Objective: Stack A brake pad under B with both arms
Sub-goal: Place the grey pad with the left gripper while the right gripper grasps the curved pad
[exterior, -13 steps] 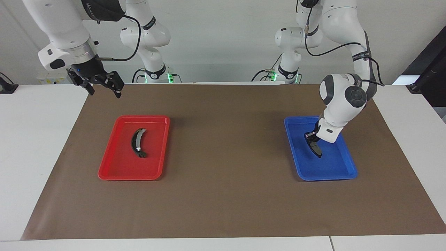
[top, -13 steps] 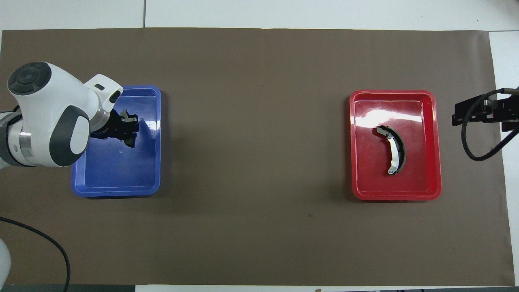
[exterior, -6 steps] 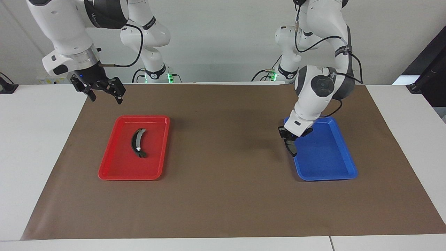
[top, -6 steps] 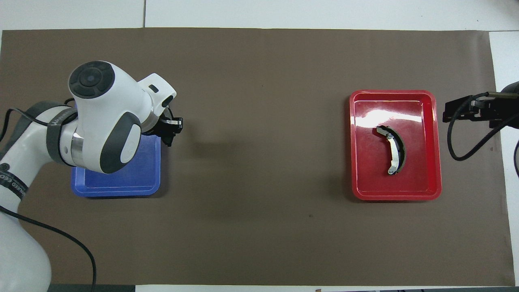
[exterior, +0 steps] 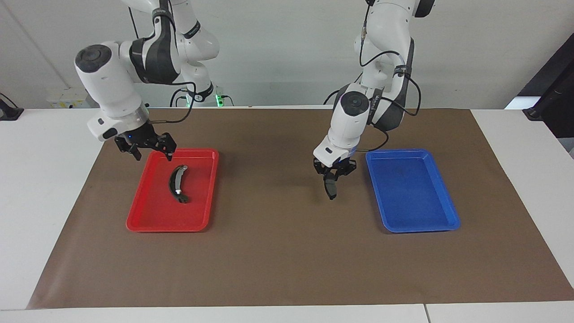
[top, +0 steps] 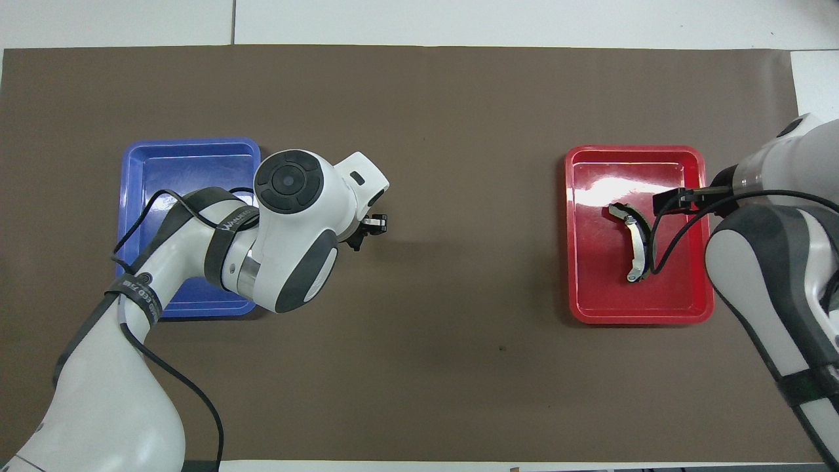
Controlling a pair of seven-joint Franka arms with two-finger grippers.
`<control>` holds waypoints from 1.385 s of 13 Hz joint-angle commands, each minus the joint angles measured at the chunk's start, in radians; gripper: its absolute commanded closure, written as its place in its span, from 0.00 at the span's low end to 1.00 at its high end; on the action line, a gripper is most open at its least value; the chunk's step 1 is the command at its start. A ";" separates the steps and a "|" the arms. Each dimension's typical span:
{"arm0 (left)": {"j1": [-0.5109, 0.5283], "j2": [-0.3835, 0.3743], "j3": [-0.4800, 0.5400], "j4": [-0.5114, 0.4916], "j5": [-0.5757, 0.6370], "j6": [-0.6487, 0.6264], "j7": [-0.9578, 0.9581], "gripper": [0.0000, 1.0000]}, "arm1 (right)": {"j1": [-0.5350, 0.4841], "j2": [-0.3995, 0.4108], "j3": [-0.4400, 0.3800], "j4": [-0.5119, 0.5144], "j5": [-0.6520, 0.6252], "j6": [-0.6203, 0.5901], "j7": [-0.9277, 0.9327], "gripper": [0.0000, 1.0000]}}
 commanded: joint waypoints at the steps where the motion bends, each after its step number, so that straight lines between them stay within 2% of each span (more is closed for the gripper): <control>1: -0.042 0.047 0.015 0.024 -0.061 0.037 -0.044 0.99 | -0.016 0.013 0.007 -0.145 0.021 0.197 -0.064 0.00; 6: -0.093 0.092 0.015 0.032 -0.106 0.086 -0.047 0.98 | -0.021 0.107 0.007 -0.175 0.021 0.283 -0.129 0.01; 7: -0.108 0.092 0.016 0.033 -0.106 0.080 -0.047 0.81 | -0.029 0.130 0.007 -0.175 0.021 0.291 -0.130 0.01; 8: -0.111 0.092 0.016 0.030 -0.106 0.089 -0.040 0.20 | -0.030 0.152 0.007 -0.175 0.021 0.301 -0.129 0.01; 9: -0.113 0.090 0.016 0.029 -0.103 0.089 -0.024 0.01 | -0.029 0.155 0.007 -0.175 0.021 0.302 -0.129 0.02; 11: -0.104 0.076 0.018 0.027 -0.102 0.075 -0.021 0.01 | -0.029 0.155 0.007 -0.175 0.021 0.286 -0.132 0.02; 13: -0.067 0.032 0.024 0.024 -0.102 0.030 -0.016 0.01 | -0.030 0.152 0.007 -0.173 0.021 0.265 -0.158 0.02; 15: 0.009 -0.026 0.024 0.024 -0.102 -0.076 -0.015 0.01 | -0.029 0.150 0.007 -0.175 0.021 0.262 -0.159 0.03; 18: 0.143 -0.065 0.024 0.026 -0.101 -0.171 -0.004 0.01 | -0.029 0.147 0.007 -0.181 0.021 0.260 -0.179 0.10</control>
